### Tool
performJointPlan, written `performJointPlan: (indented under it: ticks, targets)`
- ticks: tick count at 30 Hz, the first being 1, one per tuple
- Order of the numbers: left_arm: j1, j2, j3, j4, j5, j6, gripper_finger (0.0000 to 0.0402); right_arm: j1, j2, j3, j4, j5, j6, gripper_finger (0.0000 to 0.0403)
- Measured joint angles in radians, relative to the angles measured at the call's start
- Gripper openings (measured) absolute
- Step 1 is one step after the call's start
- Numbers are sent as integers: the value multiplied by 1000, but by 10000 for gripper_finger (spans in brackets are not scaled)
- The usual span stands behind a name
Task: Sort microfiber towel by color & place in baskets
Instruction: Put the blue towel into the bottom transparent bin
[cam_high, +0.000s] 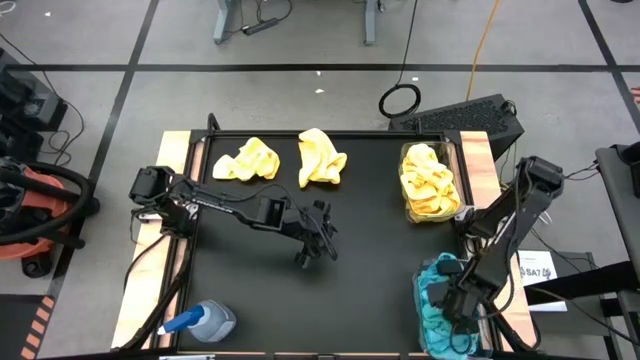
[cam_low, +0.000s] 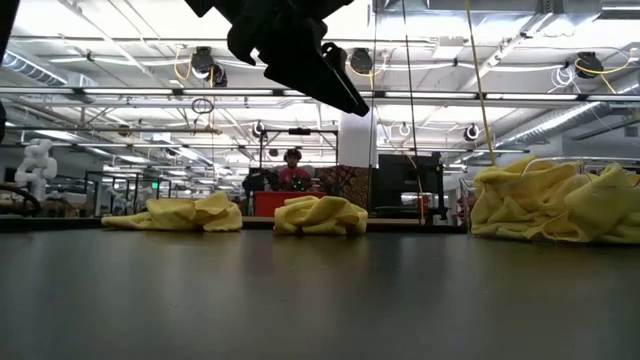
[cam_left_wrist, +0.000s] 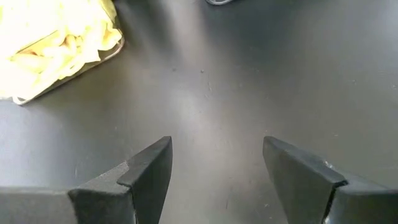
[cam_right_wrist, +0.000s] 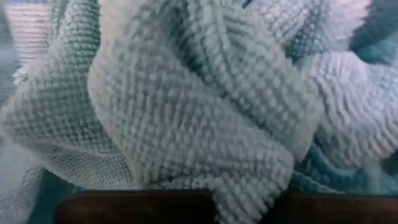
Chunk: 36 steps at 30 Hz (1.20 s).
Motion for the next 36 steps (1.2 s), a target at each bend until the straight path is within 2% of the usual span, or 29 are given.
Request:
performJointPlan:
  ticks: [7, 15, 19, 29, 32, 36]
  targets:
    - [1, 0, 0, 2, 0, -1, 255, 0, 112, 6, 34, -8, -28, 2]
    - [0, 0, 0, 2, 0, -2, 255, 0, 89, -3, 37, -5, -3, 7]
    - [0, 0, 0, 2, 0, -17, 255, 0, 21, -9, 39, 7, 33, 43]
    - [0, 0, 0, 2, 0, -23, 255, -1, -169, -11, 31, 15, 152, 175]
    - [0, 0, 0, 2, 0, -23, 255, -1, -236, -11, 31, 11, 191, 196]
    - [0, 0, 0, 2, 0, -23, 255, -1, -334, -11, 32, 8, 262, 202]
